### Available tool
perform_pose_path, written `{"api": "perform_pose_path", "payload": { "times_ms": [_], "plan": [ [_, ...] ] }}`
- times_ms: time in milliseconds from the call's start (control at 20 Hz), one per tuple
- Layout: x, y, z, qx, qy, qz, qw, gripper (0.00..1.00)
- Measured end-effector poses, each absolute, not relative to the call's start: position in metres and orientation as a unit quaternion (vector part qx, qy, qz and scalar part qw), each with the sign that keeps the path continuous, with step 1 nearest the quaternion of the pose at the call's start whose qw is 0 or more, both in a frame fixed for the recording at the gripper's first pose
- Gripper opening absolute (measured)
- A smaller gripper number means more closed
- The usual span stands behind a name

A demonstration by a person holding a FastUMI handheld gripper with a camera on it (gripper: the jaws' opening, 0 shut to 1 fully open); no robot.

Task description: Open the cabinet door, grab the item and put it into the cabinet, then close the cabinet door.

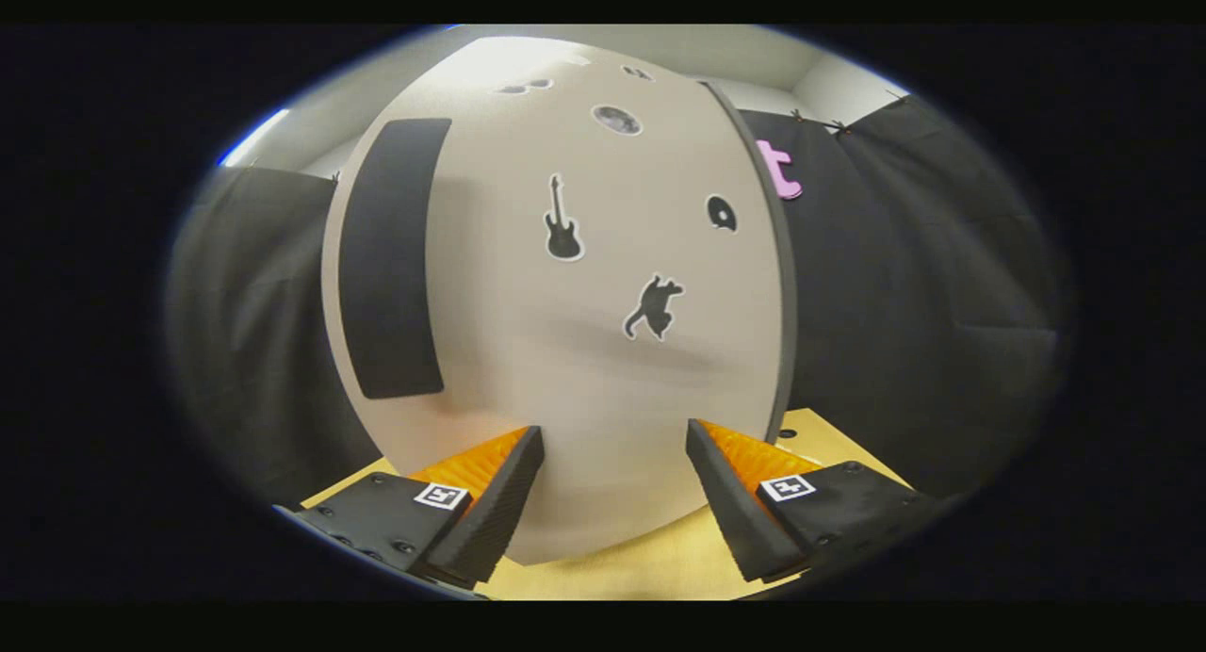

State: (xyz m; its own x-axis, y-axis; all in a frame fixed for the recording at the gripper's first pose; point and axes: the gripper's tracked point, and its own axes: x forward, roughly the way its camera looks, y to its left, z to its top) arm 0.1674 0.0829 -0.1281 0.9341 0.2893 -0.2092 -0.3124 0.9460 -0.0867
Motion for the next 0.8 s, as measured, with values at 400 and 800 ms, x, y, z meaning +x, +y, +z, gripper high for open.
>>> {"api": "perform_pose_path", "payload": {
  "times_ms": [400, 800],
  "plan": [
    [0.176, 0.118, -0.136, -0.084, 0.083, 0.119, 0.986, 0.97],
    [0.182, 0.148, -0.18, -0.094, 0.114, 0.11, 0.983, 0.97]
  ]
}}
